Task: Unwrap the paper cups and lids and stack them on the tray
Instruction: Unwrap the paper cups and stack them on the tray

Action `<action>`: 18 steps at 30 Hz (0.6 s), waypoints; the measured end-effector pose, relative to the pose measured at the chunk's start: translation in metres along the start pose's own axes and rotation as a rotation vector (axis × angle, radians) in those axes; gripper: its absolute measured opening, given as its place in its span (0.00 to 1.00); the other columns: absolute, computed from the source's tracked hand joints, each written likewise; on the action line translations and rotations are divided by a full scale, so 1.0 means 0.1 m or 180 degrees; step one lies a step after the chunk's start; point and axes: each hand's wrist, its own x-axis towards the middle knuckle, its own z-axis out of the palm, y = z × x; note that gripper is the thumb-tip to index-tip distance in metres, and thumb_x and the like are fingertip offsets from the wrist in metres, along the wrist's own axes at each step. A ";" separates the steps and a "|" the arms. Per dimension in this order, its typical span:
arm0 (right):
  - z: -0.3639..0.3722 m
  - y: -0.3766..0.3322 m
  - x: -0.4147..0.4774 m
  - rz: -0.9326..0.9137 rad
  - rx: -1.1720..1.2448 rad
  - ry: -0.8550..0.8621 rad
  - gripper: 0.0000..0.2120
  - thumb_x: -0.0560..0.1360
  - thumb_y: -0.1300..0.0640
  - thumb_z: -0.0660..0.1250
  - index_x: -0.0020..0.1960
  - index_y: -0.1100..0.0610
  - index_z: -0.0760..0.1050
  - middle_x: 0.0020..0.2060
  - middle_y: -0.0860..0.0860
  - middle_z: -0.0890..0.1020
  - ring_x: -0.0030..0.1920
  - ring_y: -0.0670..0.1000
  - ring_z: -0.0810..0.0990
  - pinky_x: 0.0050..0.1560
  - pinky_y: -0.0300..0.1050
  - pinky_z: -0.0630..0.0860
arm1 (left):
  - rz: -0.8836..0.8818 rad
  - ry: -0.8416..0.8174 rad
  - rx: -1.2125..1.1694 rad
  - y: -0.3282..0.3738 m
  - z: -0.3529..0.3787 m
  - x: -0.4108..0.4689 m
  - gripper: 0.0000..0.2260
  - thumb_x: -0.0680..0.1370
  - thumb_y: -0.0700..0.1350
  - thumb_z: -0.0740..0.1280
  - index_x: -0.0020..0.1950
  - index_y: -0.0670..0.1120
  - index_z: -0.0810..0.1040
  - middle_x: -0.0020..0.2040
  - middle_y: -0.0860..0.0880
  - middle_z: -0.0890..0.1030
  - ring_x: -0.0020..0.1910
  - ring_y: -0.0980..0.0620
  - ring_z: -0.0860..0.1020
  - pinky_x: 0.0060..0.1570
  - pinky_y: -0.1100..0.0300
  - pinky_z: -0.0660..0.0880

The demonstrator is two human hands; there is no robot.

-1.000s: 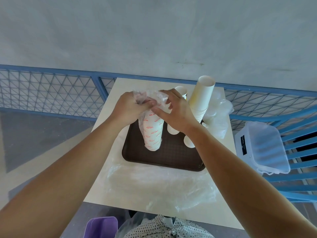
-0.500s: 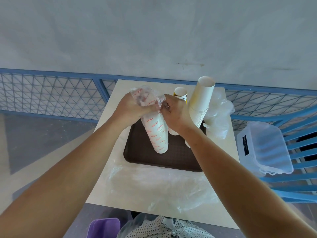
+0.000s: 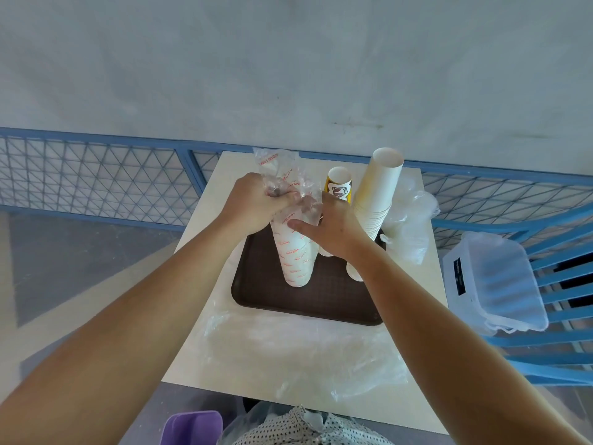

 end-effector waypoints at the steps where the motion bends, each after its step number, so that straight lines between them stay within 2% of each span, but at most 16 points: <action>1: 0.00 -0.02 -0.01 0.0083 0.0072 0.0031 0.24 0.74 0.46 0.78 0.64 0.56 0.77 0.55 0.50 0.84 0.53 0.50 0.81 0.55 0.45 0.77 | 0.0026 0.0009 -0.0005 0.02 0.01 0.01 0.05 0.79 0.52 0.75 0.53 0.53 0.87 0.51 0.51 0.88 0.50 0.53 0.84 0.52 0.51 0.82; 4: 0.01 -0.05 0.04 0.0163 0.0131 0.0191 0.21 0.74 0.48 0.78 0.61 0.57 0.78 0.54 0.51 0.85 0.52 0.51 0.82 0.53 0.43 0.77 | -0.0026 0.0063 0.0025 0.03 0.02 0.03 0.09 0.78 0.53 0.75 0.54 0.50 0.87 0.50 0.51 0.87 0.48 0.53 0.85 0.50 0.53 0.82; 7: 0.04 -0.08 0.08 0.0280 0.0211 0.0404 0.16 0.76 0.50 0.76 0.54 0.62 0.79 0.45 0.55 0.85 0.46 0.56 0.84 0.49 0.52 0.81 | -0.0036 0.0125 -0.0104 0.04 0.00 0.05 0.14 0.75 0.56 0.78 0.55 0.49 0.87 0.49 0.52 0.87 0.48 0.55 0.84 0.49 0.51 0.82; 9: 0.03 -0.09 0.09 0.0331 0.0331 0.0483 0.11 0.78 0.54 0.74 0.50 0.62 0.79 0.40 0.55 0.84 0.42 0.54 0.82 0.43 0.48 0.77 | 0.0055 -0.0064 -0.0070 0.03 -0.03 0.06 0.19 0.71 0.58 0.81 0.56 0.51 0.85 0.51 0.56 0.84 0.49 0.57 0.82 0.46 0.59 0.79; 11: 0.00 -0.08 0.10 0.0437 0.0713 0.0523 0.05 0.79 0.55 0.72 0.47 0.57 0.82 0.39 0.50 0.85 0.40 0.47 0.82 0.42 0.42 0.75 | 0.0081 -0.0378 0.0201 -0.04 -0.05 0.07 0.22 0.69 0.58 0.82 0.59 0.51 0.85 0.53 0.58 0.80 0.50 0.56 0.80 0.45 0.61 0.74; 13: -0.04 -0.07 0.13 0.0447 0.0819 0.0618 0.06 0.79 0.52 0.72 0.47 0.54 0.84 0.40 0.46 0.86 0.41 0.43 0.84 0.45 0.40 0.78 | 0.0104 -0.0548 0.0469 -0.13 -0.03 0.07 0.18 0.71 0.55 0.81 0.59 0.52 0.87 0.53 0.57 0.78 0.50 0.55 0.78 0.46 0.61 0.73; 15: -0.07 -0.07 0.15 0.0422 0.0921 0.0638 0.06 0.78 0.50 0.73 0.49 0.52 0.84 0.42 0.45 0.86 0.45 0.43 0.84 0.50 0.43 0.81 | 0.0237 -0.0401 0.0452 -0.16 -0.03 0.05 0.08 0.75 0.51 0.78 0.54 0.56 0.88 0.50 0.59 0.77 0.49 0.57 0.77 0.46 0.64 0.71; 18: -0.11 -0.06 0.12 0.0343 0.1087 0.0408 0.15 0.74 0.44 0.77 0.57 0.49 0.82 0.49 0.42 0.86 0.51 0.42 0.84 0.55 0.43 0.81 | 0.0252 -0.0082 0.0131 -0.09 -0.06 0.03 0.03 0.78 0.52 0.76 0.50 0.61 0.86 0.50 0.60 0.78 0.49 0.59 0.77 0.44 0.67 0.70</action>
